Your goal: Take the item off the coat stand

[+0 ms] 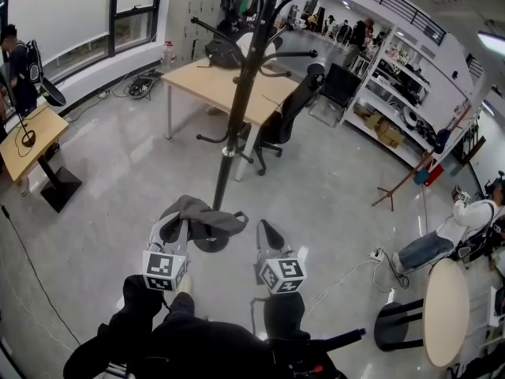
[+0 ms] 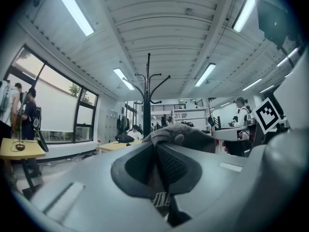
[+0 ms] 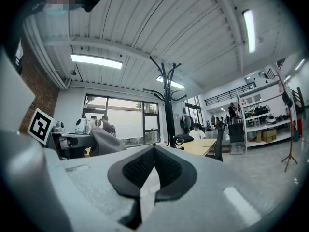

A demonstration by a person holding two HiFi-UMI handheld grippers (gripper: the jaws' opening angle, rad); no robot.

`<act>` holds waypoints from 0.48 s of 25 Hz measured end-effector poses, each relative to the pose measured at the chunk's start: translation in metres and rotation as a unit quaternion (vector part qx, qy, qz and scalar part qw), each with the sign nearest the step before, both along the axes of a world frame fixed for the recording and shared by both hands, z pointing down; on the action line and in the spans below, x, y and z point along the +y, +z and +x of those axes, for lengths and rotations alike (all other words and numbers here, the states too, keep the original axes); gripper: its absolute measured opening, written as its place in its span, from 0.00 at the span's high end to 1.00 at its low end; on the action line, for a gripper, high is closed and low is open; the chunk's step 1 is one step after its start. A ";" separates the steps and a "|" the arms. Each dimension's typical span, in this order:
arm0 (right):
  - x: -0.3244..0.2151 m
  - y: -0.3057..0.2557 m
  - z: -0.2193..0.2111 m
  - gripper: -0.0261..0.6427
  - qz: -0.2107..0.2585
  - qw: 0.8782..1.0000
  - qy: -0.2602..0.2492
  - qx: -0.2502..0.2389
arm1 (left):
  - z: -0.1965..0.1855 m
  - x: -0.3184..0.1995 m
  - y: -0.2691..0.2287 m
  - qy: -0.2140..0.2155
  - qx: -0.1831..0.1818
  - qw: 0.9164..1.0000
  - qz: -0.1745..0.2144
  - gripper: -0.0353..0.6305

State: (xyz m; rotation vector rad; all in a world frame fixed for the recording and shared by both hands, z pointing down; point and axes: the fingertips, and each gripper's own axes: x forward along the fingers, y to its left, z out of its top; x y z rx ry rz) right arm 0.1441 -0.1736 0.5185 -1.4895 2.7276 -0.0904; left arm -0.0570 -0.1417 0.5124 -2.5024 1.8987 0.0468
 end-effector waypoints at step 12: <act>0.004 -0.001 -0.005 0.96 -0.001 1.000 0.004 0.000 | -0.005 0.005 0.002 0.003 -0.002 1.000 -0.005 0.92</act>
